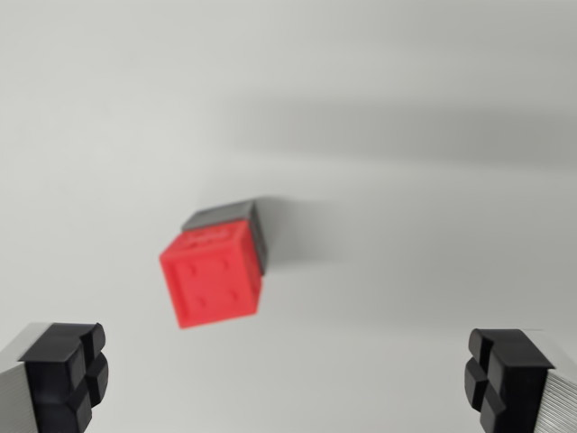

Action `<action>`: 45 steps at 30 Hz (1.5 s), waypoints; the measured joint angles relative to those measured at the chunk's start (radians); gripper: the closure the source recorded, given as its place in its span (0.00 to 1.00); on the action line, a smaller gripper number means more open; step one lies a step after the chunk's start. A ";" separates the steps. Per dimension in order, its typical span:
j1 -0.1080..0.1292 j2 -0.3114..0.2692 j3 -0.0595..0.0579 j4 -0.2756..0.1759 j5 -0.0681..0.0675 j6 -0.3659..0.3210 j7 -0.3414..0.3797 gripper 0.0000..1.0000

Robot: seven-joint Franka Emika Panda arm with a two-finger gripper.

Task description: Destack cube

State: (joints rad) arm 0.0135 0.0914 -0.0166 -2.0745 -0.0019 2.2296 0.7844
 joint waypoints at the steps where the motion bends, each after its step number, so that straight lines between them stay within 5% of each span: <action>1: 0.000 0.000 0.001 -0.004 0.000 0.004 -0.001 0.00; 23: 0.022 0.050 0.024 -0.150 0.000 0.165 -0.068 0.00; 45: 0.047 0.159 0.047 -0.248 -0.008 0.339 -0.124 0.00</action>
State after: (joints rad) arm 0.0606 0.2509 0.0308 -2.3222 -0.0097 2.5687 0.6608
